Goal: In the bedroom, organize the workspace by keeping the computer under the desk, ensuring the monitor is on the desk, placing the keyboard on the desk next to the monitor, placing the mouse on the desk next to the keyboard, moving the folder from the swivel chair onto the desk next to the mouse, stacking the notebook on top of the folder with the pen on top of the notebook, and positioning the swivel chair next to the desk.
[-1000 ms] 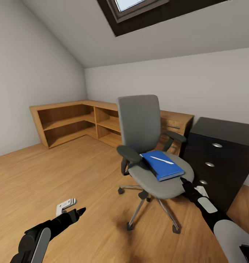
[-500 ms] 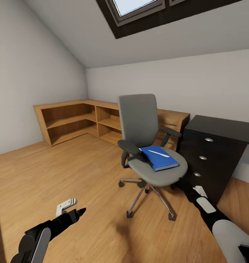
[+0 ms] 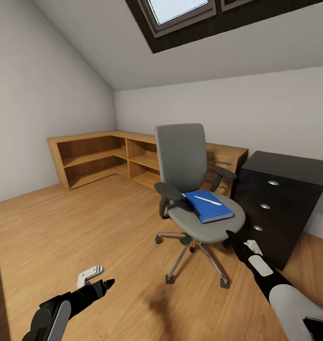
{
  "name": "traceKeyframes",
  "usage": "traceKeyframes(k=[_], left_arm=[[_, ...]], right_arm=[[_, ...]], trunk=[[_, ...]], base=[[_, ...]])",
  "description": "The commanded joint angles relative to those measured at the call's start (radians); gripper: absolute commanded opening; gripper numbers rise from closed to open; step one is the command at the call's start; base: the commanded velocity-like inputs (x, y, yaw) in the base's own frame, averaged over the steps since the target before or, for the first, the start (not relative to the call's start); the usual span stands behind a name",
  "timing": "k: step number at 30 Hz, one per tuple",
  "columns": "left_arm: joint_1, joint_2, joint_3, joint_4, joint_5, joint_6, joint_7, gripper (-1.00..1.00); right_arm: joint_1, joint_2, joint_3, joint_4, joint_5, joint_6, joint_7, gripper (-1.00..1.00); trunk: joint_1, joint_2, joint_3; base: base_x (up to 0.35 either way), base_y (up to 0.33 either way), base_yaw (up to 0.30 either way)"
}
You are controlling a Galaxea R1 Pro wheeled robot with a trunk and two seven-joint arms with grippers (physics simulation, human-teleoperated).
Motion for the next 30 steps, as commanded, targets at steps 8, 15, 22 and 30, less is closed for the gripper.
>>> traceKeyframes(k=[8,15,22,30], left_arm=[[-0.001,0.000,-0.032,0.001,-0.004,0.006,-0.002,1.00],[-0.001,0.000,-0.032,0.001,-0.004,0.006,0.000,1.00],[-0.001,0.000,-0.032,0.001,-0.004,0.004,-0.001,1.00],[-0.001,-0.003,-0.035,0.000,-0.004,0.004,-0.001,1.00]], right_arm=[[0.000,0.002,-0.007,-0.001,-0.006,0.007,0.006,1.00],[0.000,0.003,-0.006,0.005,-0.007,0.007,0.006,1.00],[0.000,0.016,-0.004,0.007,0.042,0.008,0.006,1.00],[0.000,0.026,-0.003,0.007,0.044,0.007,0.030,1.00]], trunk=[[0.000,0.000,0.002],[0.000,0.000,0.002],[0.000,0.000,0.002],[0.000,0.000,0.002]], base=[[0.000,-0.180,0.030],[0.000,-0.049,0.001],[0.000,-0.061,0.000],[0.127,-0.005,0.101]])
